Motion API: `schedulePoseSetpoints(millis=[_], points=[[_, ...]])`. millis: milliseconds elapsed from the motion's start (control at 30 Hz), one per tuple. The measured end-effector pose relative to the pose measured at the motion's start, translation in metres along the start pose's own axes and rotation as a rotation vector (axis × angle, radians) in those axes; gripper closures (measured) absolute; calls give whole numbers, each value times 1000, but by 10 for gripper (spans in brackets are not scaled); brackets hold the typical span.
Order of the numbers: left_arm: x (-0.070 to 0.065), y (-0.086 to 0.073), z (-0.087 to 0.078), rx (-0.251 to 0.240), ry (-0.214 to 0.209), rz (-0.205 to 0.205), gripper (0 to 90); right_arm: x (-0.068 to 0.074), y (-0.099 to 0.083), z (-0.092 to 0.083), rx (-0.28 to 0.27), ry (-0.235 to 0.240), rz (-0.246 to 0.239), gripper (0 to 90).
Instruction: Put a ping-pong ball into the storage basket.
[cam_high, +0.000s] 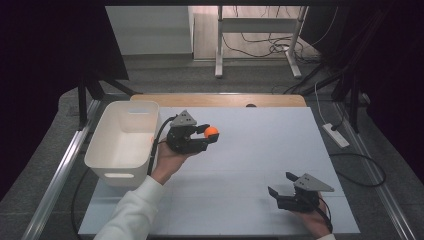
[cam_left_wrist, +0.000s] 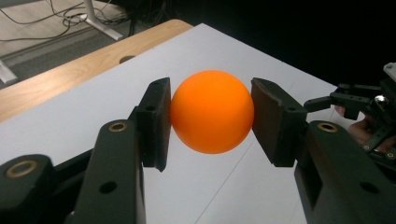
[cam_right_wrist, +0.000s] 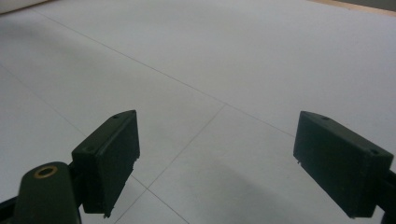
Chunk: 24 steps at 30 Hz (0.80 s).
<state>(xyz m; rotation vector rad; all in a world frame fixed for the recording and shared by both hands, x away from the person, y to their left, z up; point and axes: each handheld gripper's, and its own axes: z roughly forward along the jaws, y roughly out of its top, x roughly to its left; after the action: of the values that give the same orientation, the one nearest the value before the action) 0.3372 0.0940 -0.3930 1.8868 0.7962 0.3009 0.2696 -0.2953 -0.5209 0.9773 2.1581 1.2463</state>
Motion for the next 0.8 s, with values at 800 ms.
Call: schedulePoseSetpoints(millis=[800], points=[[13,2,-32,-56,54,-16,508,1,0,0,1,0,-2,148]])
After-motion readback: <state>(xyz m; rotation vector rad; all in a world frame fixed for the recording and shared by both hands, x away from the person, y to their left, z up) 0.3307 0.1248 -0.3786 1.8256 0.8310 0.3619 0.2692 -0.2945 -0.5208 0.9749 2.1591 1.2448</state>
